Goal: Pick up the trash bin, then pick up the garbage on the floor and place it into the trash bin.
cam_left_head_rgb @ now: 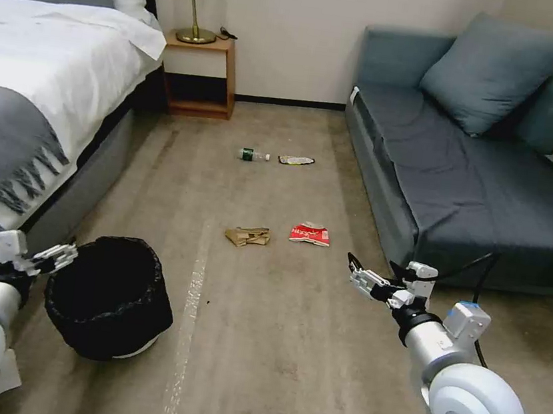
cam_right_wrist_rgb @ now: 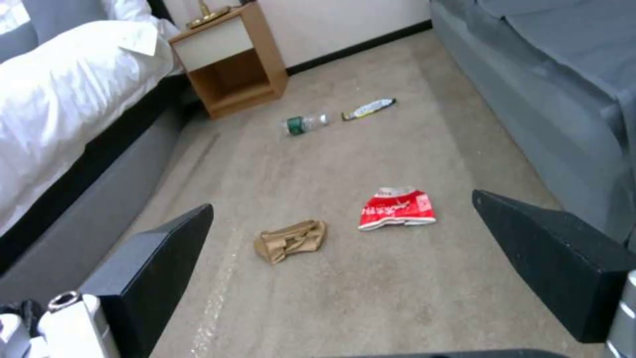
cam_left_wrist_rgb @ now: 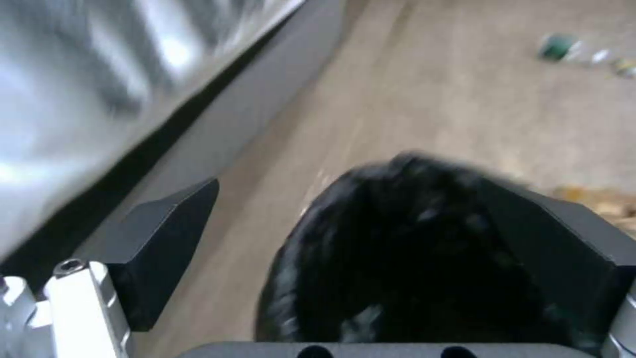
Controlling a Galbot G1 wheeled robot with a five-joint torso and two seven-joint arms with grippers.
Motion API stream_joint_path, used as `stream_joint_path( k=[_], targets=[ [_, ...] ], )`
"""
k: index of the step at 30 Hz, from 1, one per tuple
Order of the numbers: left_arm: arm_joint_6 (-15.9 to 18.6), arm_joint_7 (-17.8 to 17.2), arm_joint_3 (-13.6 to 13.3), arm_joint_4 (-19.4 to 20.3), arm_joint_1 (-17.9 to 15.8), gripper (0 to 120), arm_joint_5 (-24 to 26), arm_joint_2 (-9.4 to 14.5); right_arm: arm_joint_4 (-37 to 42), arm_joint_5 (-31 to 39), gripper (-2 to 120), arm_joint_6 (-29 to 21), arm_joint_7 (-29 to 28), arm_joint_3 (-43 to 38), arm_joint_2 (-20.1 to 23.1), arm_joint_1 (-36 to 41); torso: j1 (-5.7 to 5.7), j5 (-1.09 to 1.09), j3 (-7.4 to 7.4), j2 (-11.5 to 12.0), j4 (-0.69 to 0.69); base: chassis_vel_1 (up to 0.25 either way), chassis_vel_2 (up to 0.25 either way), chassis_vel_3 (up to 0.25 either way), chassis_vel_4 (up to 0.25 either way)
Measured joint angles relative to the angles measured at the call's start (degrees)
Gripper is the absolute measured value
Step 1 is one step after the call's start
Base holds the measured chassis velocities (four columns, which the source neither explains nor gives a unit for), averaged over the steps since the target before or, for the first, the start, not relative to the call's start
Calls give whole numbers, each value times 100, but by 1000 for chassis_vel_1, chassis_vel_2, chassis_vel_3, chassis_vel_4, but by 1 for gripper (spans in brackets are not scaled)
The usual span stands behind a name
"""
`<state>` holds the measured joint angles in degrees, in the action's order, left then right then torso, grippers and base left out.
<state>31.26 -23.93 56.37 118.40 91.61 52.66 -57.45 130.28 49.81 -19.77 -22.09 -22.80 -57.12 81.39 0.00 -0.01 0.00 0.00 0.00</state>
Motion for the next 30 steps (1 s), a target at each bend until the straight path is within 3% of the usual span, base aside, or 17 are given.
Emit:
stream_joint_path(
  k=[3,15,30],
  targets=[
    [93,-105,-117,-368,-211,97,164,2,-39,-31,100,3,16,44,-71,35,0,-1,0,0,1,0,0,0,0],
    [727,-771,-372,-540,-661,94,470,-254,-242,-125,100,13,64,32,0,-38,0,1,0,0,1,0,0,0,0],
    [736,-952,-589,-1243,-1273,94,379,-598,-506,-129,100,14,71,30,71,-116,0,1,0,0,1,0,0,0,0]
  ],
)
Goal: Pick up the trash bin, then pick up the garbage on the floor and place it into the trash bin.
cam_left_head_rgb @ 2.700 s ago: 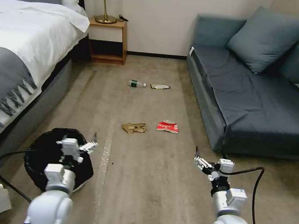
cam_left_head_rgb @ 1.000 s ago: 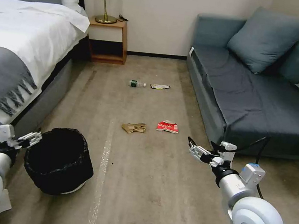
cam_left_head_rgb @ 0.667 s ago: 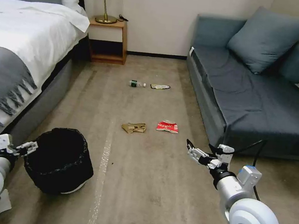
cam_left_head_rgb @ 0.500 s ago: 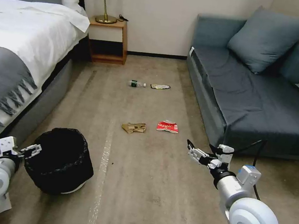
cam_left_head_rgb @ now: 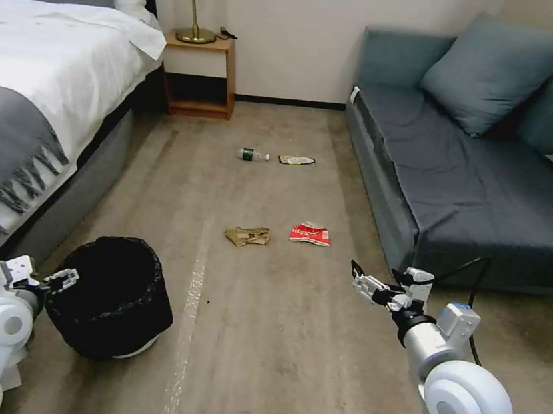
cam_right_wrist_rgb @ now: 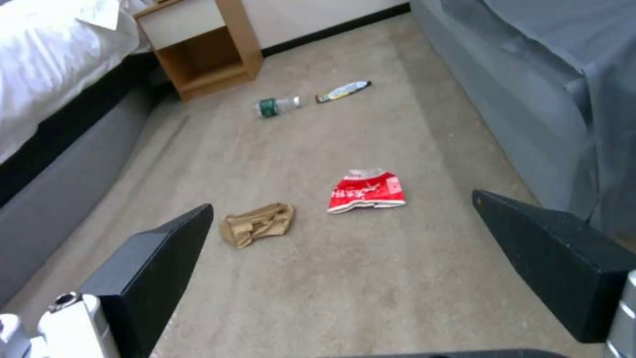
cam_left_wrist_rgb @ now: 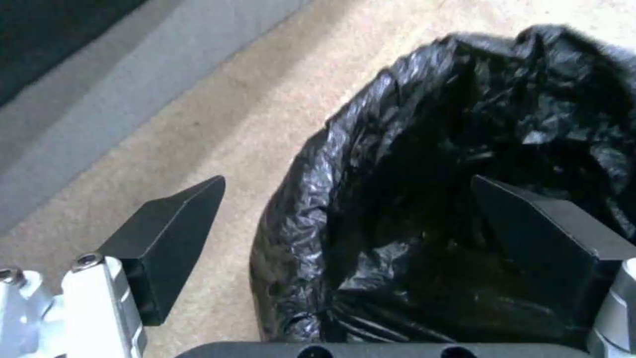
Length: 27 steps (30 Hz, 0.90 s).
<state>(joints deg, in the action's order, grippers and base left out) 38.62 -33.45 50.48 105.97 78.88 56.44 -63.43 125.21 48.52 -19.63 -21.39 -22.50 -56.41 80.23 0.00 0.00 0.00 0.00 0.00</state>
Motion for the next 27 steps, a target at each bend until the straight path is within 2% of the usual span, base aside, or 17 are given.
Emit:
stream_joint_path(
  k=[13,23,27],
  targets=[
    [-97,38,-158,-493,-228,94,-204,-322,-82,-6,100,0,4,-11,-3,27,0,0,0,0,0,0,0,0,0],
    [-164,54,-310,-760,-360,94,-418,-522,-152,-31,100,0,20,11,2,35,-1,19,-3,-1,-2,0,0,0,0],
    [-167,93,-337,-817,-351,85,-495,-574,-196,-31,100,0,20,22,2,-5,-1,21,-4,-2,-3,0,0,0,0]
  ],
)
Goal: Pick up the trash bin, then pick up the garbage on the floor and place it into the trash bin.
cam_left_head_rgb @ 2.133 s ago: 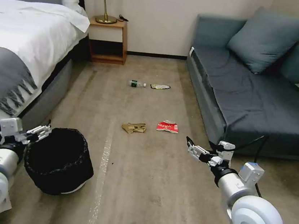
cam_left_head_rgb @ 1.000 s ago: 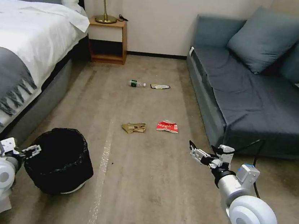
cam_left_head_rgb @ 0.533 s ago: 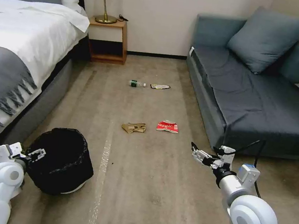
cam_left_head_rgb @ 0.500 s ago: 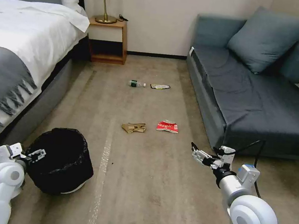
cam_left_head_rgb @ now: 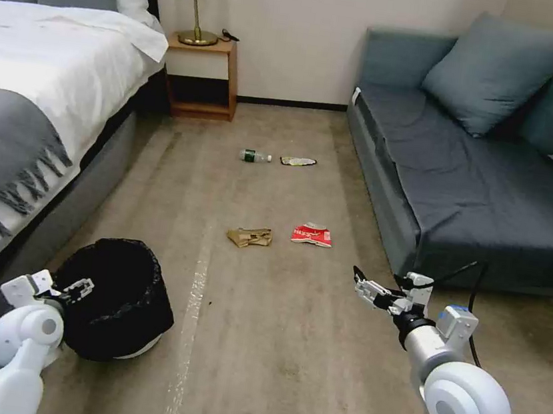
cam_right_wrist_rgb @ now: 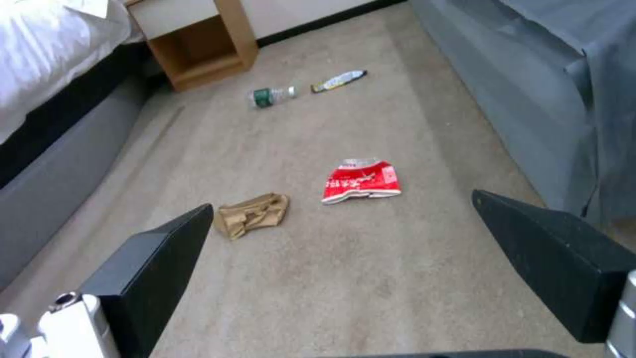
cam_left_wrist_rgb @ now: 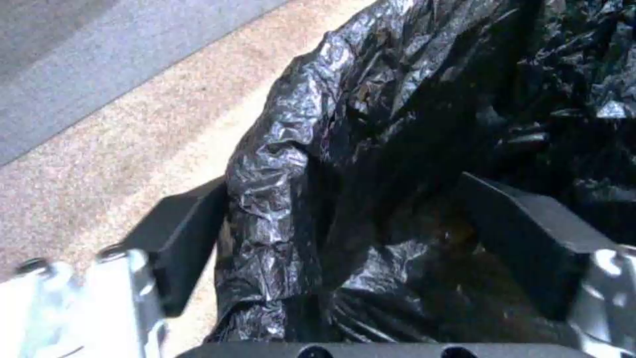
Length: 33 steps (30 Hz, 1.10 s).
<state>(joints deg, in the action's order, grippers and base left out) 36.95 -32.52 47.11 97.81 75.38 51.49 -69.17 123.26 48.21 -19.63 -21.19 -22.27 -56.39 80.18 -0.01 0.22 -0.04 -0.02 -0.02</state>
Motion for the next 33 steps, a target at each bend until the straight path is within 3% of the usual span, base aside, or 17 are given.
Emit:
stream_joint_path(
  k=[8,11,16,20,22,29,33],
  targets=[
    [-73,149,-1,0,82,63,-77,-63,-70,20,100,-6,-8,52,-27,-97,0,-7,1,0,1,0,0,0,0],
    [-198,243,-1,0,96,50,-281,-158,-102,194,100,-45,-83,-10,-62,-315,0,-19,2,0,1,0,0,0,0],
    [-408,332,2,-1,198,30,-472,-292,-122,253,100,-82,-113,12,-69,-368,0,-17,2,0,0,0,0,0,0],
    [-674,508,48,0,335,22,-739,-320,-118,151,100,-84,-75,76,-155,-267,0,-18,3,1,1,0,0,0,0],
    [-843,584,78,0,401,19,-900,-321,-103,116,100,-84,-57,91,-225,-233,0,-30,4,1,3,0,0,0,0],
    [-1226,589,134,0,532,19,-1253,-329,-46,57,100,-75,-11,91,-281,-118,0,-39,6,3,5,0,0,0,0],
    [-1324,502,132,233,645,19,-1457,-380,-12,32,100,-52,21,64,-286,-31,1,-46,7,4,6,0,0,0,0]
  ],
)
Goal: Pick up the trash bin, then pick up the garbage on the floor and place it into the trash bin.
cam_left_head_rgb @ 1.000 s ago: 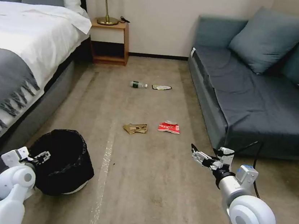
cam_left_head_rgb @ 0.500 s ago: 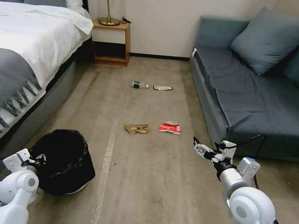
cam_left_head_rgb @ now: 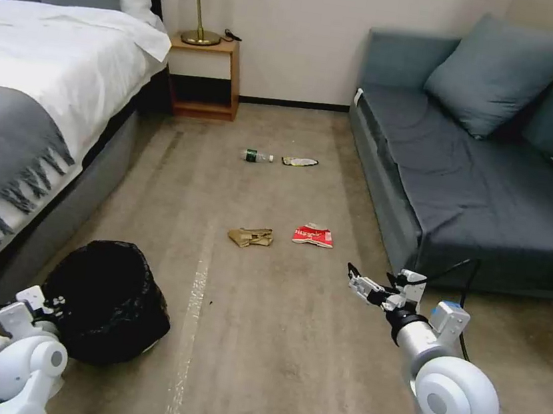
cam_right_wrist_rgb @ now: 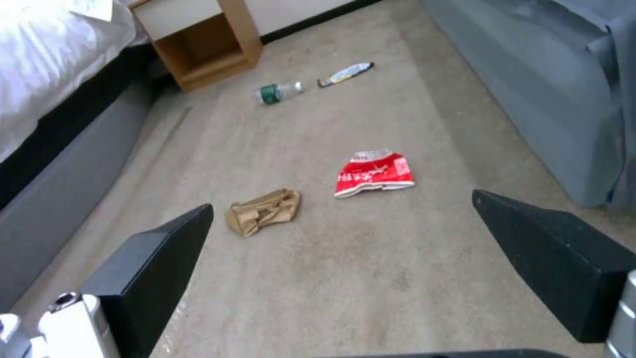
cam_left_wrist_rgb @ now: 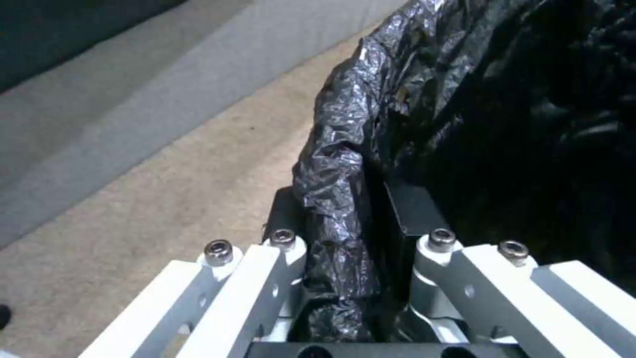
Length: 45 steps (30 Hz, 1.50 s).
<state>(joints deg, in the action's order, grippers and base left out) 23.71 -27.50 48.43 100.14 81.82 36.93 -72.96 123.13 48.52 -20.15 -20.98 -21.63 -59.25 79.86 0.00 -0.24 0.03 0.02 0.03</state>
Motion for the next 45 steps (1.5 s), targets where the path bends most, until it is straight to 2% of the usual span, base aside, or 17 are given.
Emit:
stream_joint_path(
  k=[4,7,9,10,19,28,40,45],
  targets=[
    [-18,-19,-15,124,48,19,-98,-23,16,-8,100,10,11,-11,-2,25,0,-1,1,0,0,0,0,0,0],
    [-19,-69,-33,447,184,8,-253,-51,89,-23,100,19,26,-18,-11,84,1,6,1,1,1,0,0,0,0],
    [-34,-72,-29,551,229,7,-314,-53,109,-29,100,20,27,-19,-12,101,1,7,0,1,1,0,0,0,0],
    [-71,-81,8,680,312,7,-395,-49,143,-37,100,21,29,-20,-14,126,1,17,-1,1,-1,0,0,0,0],
    [-296,-32,121,980,584,7,-874,-12,243,-59,100,21,31,-24,-25,216,1,23,-3,0,-3,0,0,0,0],
    [-424,103,74,1177,611,6,-1308,-5,314,-58,100,10,162,-29,-25,269,1,24,-3,0,-3,0,0,0,0],
    [-490,217,-71,1451,601,6,-1450,-101,326,-67,100,30,232,-8,-54,281,0,25,-3,-1,-3,0,0,0,0],
    [-473,220,-149,1492,498,6,-1530,-135,260,-67,100,114,306,9,-87,264,0,24,-3,-1,-3,0,0,0,0]
  ],
)
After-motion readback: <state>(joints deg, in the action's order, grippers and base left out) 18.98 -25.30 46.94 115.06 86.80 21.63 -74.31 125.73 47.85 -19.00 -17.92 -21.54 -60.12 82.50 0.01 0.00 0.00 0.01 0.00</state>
